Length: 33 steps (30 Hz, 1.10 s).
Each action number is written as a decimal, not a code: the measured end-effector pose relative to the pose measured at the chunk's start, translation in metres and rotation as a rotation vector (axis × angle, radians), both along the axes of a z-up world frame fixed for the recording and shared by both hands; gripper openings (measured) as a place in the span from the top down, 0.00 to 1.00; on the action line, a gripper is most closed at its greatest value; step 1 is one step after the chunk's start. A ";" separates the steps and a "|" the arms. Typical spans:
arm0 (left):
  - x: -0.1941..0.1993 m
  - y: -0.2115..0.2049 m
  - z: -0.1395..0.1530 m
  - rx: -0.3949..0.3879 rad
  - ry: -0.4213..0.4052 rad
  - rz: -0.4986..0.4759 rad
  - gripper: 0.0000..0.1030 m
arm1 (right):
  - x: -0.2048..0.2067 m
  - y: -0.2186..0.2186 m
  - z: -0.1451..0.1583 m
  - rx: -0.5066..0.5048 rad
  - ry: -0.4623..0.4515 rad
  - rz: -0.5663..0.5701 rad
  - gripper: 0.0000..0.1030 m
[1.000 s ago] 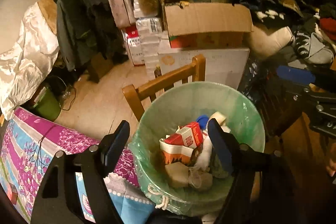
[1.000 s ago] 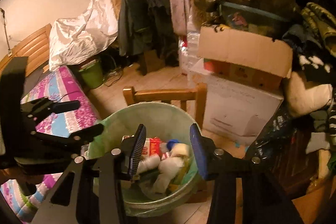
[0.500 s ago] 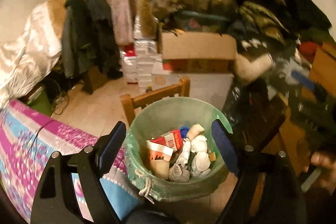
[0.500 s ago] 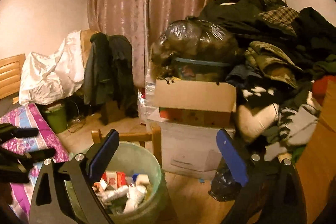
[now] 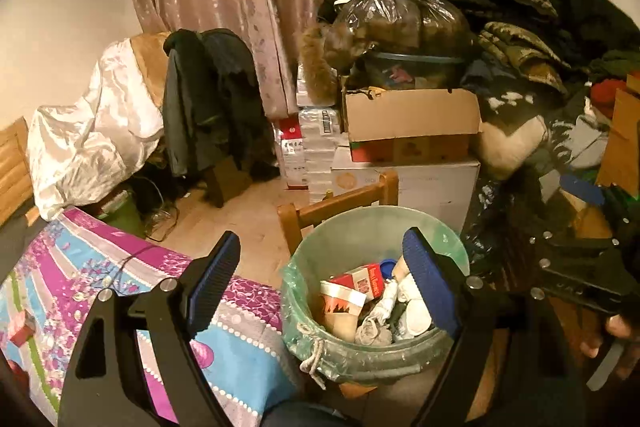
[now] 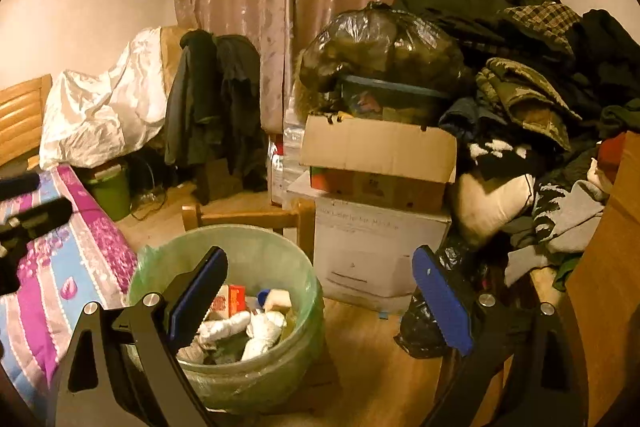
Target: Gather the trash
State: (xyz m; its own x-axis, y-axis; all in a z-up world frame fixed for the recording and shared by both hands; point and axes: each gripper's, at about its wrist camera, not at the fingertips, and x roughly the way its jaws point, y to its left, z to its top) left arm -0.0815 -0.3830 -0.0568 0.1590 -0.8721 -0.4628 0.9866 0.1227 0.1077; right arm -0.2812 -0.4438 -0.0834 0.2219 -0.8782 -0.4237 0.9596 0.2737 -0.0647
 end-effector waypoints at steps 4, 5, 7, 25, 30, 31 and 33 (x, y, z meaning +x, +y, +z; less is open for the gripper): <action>0.000 0.006 -0.006 0.015 0.018 0.009 0.22 | -0.004 -0.010 -0.015 0.055 0.000 -0.011 0.09; -0.001 0.007 -0.008 0.022 0.017 0.009 0.22 | -0.005 -0.011 -0.018 0.065 -0.002 -0.014 0.09; -0.002 0.009 -0.014 0.030 0.020 0.000 0.22 | -0.008 -0.014 -0.021 0.074 -0.004 -0.021 0.09; -0.009 0.017 -0.034 0.172 0.006 -0.008 0.18 | 0.017 -0.044 -0.021 0.192 0.131 0.033 0.09; -0.011 0.010 -0.026 0.202 -0.044 0.022 0.18 | 0.008 -0.052 -0.008 0.216 0.060 0.018 0.09; -0.010 0.008 -0.022 0.206 -0.050 0.033 0.18 | 0.007 -0.053 -0.005 0.208 0.060 0.003 0.09; -0.008 0.002 -0.015 0.225 -0.058 0.047 0.18 | 0.003 -0.054 0.003 0.194 0.057 -0.019 0.09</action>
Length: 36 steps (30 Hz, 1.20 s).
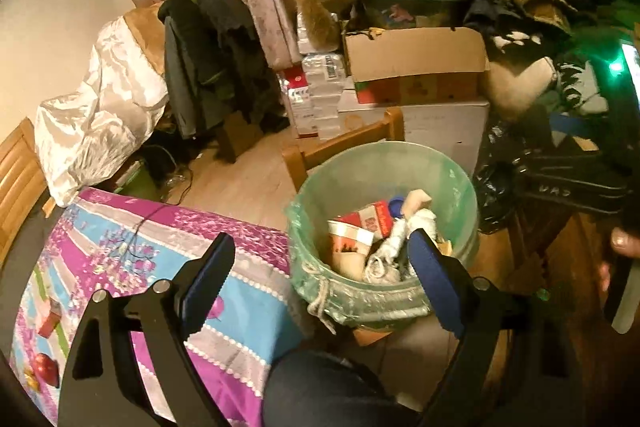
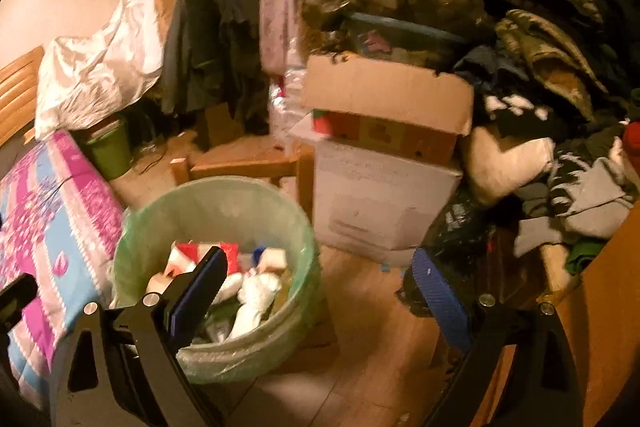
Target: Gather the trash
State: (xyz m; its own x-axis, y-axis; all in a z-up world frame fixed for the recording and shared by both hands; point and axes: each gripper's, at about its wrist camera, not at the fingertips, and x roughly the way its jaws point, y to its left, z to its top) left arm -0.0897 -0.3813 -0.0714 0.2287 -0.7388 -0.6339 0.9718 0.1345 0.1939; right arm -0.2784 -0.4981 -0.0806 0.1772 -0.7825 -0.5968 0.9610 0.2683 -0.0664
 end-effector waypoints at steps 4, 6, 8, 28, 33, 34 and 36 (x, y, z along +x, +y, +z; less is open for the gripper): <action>0.003 -0.005 0.015 0.020 -0.003 0.009 0.18 | -0.009 -0.010 0.017 0.055 -0.022 0.007 0.09; 0.001 -0.005 0.023 0.022 -0.002 0.001 0.18 | -0.011 -0.013 0.025 0.068 -0.026 0.016 0.08; -0.002 -0.006 0.025 0.034 -0.006 -0.006 0.18 | -0.006 -0.013 0.032 0.070 0.012 0.023 0.05; -0.008 0.000 0.014 0.189 0.041 -0.183 0.17 | 0.004 -0.014 0.035 0.120 0.077 0.065 0.05; 0.008 -0.001 0.014 0.187 0.079 -0.219 0.15 | 0.010 -0.011 0.033 0.125 0.084 0.096 0.05; 0.012 -0.002 0.014 0.188 0.082 -0.218 0.15 | 0.012 -0.010 0.033 0.128 0.081 0.103 0.05; 0.017 -0.002 0.013 0.186 0.077 -0.210 0.15 | 0.014 -0.010 0.032 0.134 0.078 0.116 0.05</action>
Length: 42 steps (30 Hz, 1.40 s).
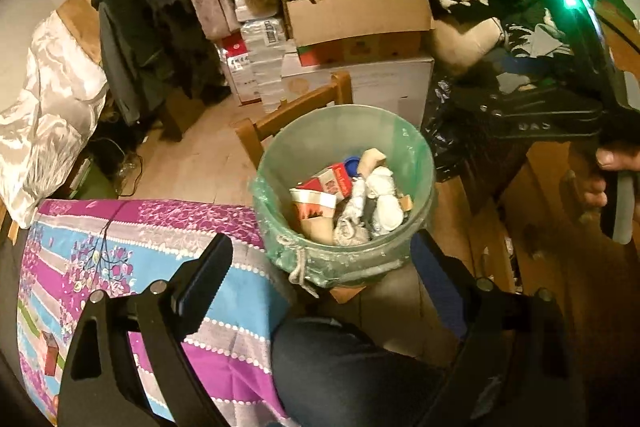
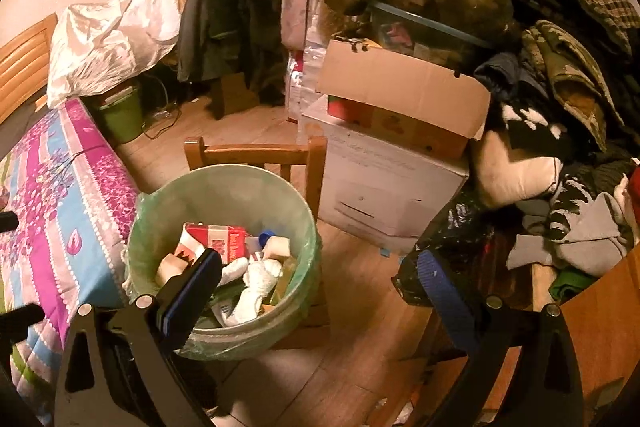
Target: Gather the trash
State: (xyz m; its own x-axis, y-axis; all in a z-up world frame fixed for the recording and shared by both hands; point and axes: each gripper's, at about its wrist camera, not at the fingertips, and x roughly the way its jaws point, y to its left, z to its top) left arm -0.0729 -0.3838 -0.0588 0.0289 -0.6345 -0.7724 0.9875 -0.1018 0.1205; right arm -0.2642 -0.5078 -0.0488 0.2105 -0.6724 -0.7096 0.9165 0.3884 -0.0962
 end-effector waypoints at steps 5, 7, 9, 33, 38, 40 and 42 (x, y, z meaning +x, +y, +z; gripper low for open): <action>0.009 0.000 -0.003 -0.014 -0.017 0.038 0.15 | 0.007 0.002 -0.005 0.008 0.023 0.019 0.05; 0.009 -0.001 -0.004 -0.016 -0.029 0.049 0.15 | 0.008 0.001 -0.006 0.016 0.023 0.022 0.05; 0.008 -0.003 -0.004 -0.016 -0.032 0.054 0.15 | 0.008 0.001 -0.007 0.021 0.023 0.020 0.05; 0.006 0.008 0.011 -0.148 -0.064 0.098 0.15 | 0.014 0.006 -0.005 0.018 -0.012 0.085 0.05; 0.006 0.008 0.021 -0.183 -0.053 0.115 0.15 | 0.013 0.004 -0.005 0.015 -0.014 0.082 0.05; 0.003 0.010 0.023 -0.193 -0.055 0.102 0.15 | 0.013 0.003 -0.005 0.015 -0.013 0.083 0.05; 0.000 0.011 0.024 -0.193 -0.052 0.081 0.15 | 0.013 0.003 -0.005 0.012 -0.010 0.081 0.05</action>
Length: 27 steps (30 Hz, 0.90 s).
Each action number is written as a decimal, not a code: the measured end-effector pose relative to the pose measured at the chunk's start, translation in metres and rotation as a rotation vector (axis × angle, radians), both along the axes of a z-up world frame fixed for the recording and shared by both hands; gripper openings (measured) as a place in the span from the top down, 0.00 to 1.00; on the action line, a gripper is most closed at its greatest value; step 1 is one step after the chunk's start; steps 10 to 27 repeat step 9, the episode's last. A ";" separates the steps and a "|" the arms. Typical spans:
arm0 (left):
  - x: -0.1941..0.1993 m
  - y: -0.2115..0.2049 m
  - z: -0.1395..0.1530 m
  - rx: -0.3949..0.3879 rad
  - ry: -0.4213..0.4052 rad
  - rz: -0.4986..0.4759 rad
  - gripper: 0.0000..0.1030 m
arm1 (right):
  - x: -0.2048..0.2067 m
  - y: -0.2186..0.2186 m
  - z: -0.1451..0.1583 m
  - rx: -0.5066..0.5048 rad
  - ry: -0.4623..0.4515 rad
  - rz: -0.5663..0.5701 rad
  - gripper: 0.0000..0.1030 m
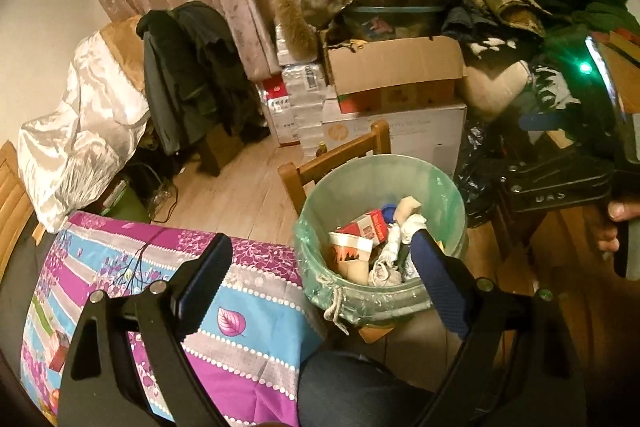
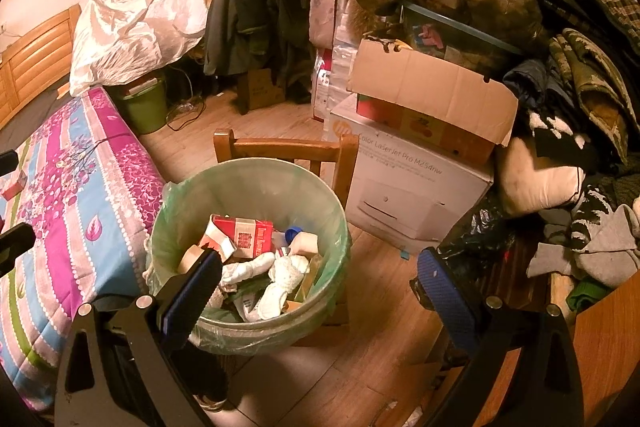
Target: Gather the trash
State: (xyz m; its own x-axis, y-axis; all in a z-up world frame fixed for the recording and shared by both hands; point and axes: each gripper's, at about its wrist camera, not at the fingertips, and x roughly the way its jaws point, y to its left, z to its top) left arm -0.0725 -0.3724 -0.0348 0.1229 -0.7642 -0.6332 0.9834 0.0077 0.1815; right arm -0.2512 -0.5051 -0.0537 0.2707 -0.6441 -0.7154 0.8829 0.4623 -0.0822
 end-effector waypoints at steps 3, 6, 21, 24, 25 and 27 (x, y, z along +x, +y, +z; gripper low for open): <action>-0.005 -0.002 -0.003 0.040 0.006 -0.032 0.15 | -0.001 -0.002 0.001 -0.002 0.001 -0.002 0.05; -0.006 -0.006 -0.005 0.079 0.053 -0.045 0.15 | -0.001 -0.002 0.002 -0.006 0.003 -0.011 0.05; -0.003 -0.007 -0.006 0.082 0.055 -0.014 0.15 | -0.002 -0.002 0.002 -0.006 0.002 -0.017 0.05; -0.003 -0.007 -0.006 0.082 0.055 -0.014 0.15 | -0.002 -0.002 0.002 -0.006 0.002 -0.017 0.05; -0.003 -0.007 -0.006 0.082 0.055 -0.014 0.15 | -0.002 -0.002 0.002 -0.006 0.002 -0.017 0.05; -0.003 -0.007 -0.006 0.082 0.055 -0.014 0.15 | -0.002 -0.002 0.002 -0.006 0.002 -0.017 0.05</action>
